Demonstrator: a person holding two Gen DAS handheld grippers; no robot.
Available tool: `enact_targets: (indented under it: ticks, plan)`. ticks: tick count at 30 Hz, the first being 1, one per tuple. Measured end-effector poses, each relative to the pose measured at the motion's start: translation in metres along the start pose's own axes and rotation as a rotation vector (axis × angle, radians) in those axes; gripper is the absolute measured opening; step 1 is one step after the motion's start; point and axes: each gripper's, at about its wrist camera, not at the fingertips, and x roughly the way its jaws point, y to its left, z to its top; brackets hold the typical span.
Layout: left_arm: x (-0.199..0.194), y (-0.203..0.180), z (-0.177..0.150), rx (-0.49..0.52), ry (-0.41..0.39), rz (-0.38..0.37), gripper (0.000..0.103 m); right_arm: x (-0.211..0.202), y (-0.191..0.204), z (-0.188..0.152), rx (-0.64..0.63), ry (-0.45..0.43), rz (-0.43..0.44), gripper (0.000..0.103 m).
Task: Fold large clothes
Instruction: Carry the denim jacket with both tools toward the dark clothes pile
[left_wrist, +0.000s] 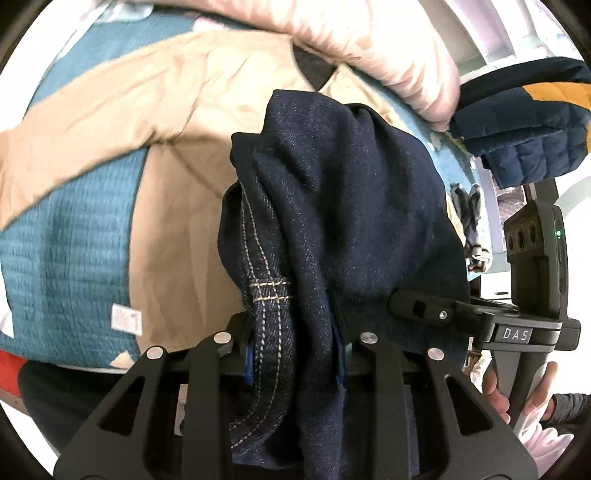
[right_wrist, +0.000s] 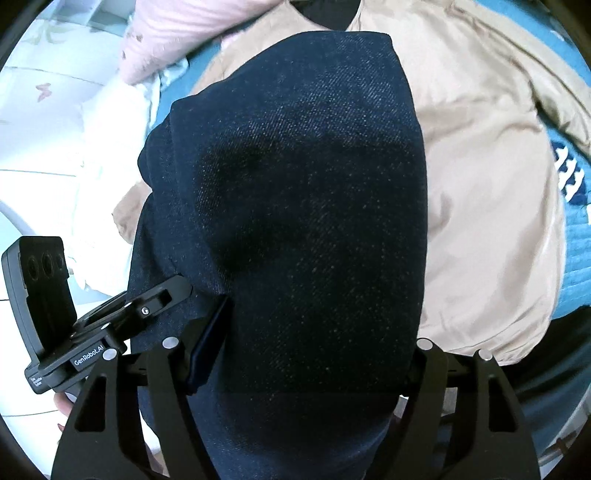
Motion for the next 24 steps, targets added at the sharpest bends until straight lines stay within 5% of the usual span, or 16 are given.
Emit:
enact_targets:
  ticks: [11,24]
  plan:
    - [0.024,-0.126,0.042,0.149,-0.007,0.013,0.029,-0.094,-0.079,0.005,0.055,-0.119,0.014,0.069]
    - [0.149,-0.360,0.089,0.345,0.077,-0.074,0.029,-0.243,-0.276,0.012,0.197,-0.237,-0.087,0.069]
